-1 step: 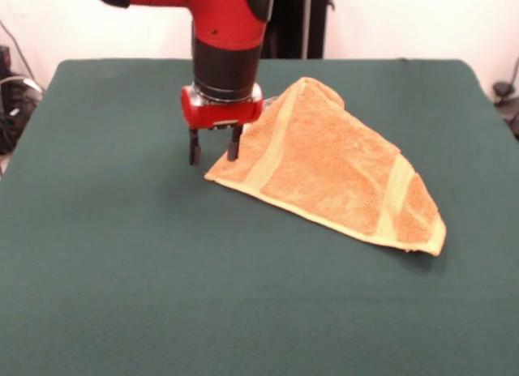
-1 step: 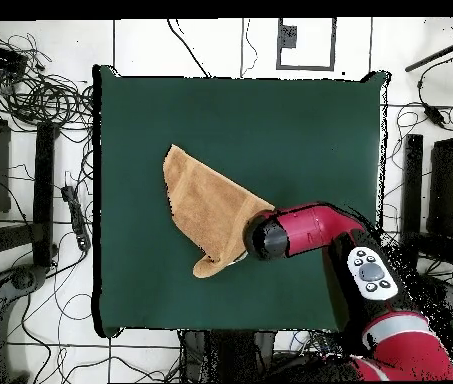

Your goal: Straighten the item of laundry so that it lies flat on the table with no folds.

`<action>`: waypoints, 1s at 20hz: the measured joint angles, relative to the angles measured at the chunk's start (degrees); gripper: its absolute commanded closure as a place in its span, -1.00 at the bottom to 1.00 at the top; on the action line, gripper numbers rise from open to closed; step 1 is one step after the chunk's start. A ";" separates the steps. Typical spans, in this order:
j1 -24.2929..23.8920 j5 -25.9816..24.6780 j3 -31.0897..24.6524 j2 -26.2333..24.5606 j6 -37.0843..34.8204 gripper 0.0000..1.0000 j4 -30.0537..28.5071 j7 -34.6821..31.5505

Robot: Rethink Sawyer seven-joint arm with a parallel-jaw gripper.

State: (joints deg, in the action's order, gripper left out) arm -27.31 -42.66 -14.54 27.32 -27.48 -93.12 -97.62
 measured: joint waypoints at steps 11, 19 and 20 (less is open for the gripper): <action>-5.33 2.29 -3.82 -0.48 -0.04 -1.00 -1.39 0.01; -7.41 2.24 -6.52 -0.69 -0.06 1.00 -2.73 0.01; -7.70 2.14 -6.61 -0.71 -0.02 1.00 -2.76 0.01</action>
State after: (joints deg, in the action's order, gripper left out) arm -35.00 -40.51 -21.15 26.61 -27.51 -95.88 -97.61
